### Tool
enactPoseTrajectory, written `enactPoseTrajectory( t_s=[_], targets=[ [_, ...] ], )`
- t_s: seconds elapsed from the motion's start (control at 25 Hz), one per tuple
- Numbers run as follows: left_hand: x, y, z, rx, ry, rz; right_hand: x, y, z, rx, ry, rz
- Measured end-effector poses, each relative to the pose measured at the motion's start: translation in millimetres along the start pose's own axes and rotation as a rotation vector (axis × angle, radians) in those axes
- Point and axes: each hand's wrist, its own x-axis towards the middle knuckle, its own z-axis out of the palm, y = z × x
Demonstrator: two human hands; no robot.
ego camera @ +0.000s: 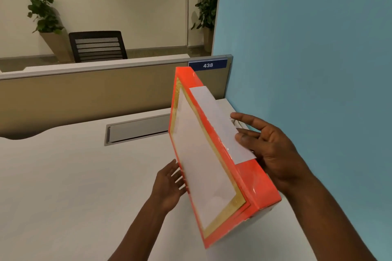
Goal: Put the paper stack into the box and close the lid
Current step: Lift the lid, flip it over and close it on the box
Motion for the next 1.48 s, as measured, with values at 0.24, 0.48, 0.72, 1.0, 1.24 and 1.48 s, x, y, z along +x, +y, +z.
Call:
enactPoseTrajectory(
  t_s=[0.24,0.48,0.72,1.0,1.24,1.48],
  targets=[
    [14.0,-3.3,12.8,0.104,0.033,0.127,15.9,5.4,-60.0,-0.487,0.272,-0.001],
    [19.3,-21.3,25.7,0.305,0.062,0.187,35.1,42.5,-112.8,-0.619,0.244,0.075],
    [34.1,-24.6,34.8,0.423,0.127,0.2,64.8,73.0,-152.7,-0.833,0.244,0.142],
    [56.1,-39.4,44.0,0.763,0.165,0.305,96.1,124.3,-184.3,-1.043,0.245,0.158],
    [70.0,-53.3,55.6,0.939,0.178,0.323,100.8,162.5,-187.6,-1.014,0.464,0.138],
    [73.7,-57.0,61.6,0.974,0.094,0.265,93.6,187.0,-189.6,-1.062,0.54,0.084]
  ],
)
